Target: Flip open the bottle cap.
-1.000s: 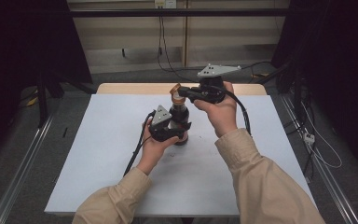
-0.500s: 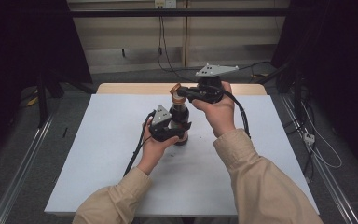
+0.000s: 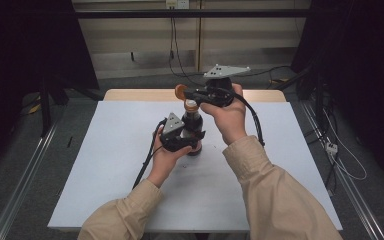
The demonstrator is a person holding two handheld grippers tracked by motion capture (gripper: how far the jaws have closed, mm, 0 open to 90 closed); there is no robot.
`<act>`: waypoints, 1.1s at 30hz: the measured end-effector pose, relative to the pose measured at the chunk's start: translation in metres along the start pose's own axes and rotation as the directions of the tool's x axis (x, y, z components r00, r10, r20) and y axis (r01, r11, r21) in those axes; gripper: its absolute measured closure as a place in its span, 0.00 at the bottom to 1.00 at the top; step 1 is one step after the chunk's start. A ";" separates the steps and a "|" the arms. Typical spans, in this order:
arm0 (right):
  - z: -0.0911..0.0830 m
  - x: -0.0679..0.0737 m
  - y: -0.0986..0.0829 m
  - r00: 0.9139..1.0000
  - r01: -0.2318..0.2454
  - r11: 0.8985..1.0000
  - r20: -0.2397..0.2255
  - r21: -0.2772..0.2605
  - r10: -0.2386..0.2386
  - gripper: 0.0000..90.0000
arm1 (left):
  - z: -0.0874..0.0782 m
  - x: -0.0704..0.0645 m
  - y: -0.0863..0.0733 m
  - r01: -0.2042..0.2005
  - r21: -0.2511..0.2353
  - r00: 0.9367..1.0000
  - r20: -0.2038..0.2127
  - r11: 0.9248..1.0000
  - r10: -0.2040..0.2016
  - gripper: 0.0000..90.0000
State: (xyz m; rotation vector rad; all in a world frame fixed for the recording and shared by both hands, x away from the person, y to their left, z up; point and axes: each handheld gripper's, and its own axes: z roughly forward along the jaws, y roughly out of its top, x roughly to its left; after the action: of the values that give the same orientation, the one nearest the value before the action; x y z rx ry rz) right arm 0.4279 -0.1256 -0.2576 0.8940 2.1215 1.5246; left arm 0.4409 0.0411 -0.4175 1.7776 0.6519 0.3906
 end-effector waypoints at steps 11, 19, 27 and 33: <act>-0.032 -0.005 -0.020 0.999 -0.032 0.999 0.015 -0.032 0.032 0.58 | -0.018 0.004 0.006 0.003 0.023 1.000 0.006 1.000 -0.003 0.18; -0.057 -0.003 -0.049 0.999 -0.032 0.998 0.009 -0.048 0.033 0.37 | -0.056 0.011 0.008 0.028 0.015 0.999 0.046 1.000 -0.028 0.10; -0.072 -0.002 -0.086 0.998 -0.060 0.997 0.011 -0.045 0.061 0.26 | -0.093 0.011 0.002 0.030 0.005 0.995 0.097 1.000 -0.030 0.05; -0.076 -0.003 -0.121 0.997 -0.081 0.996 0.001 -0.034 0.081 0.24 | -0.111 0.019 -0.008 0.060 0.013 0.993 0.104 0.998 -0.061 0.05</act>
State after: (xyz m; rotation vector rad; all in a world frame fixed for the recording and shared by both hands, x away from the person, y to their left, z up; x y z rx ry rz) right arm 0.3492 -0.2058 -0.3455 0.9807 2.0747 1.5935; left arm 0.3917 0.1395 -0.3933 1.7703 0.6327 0.2526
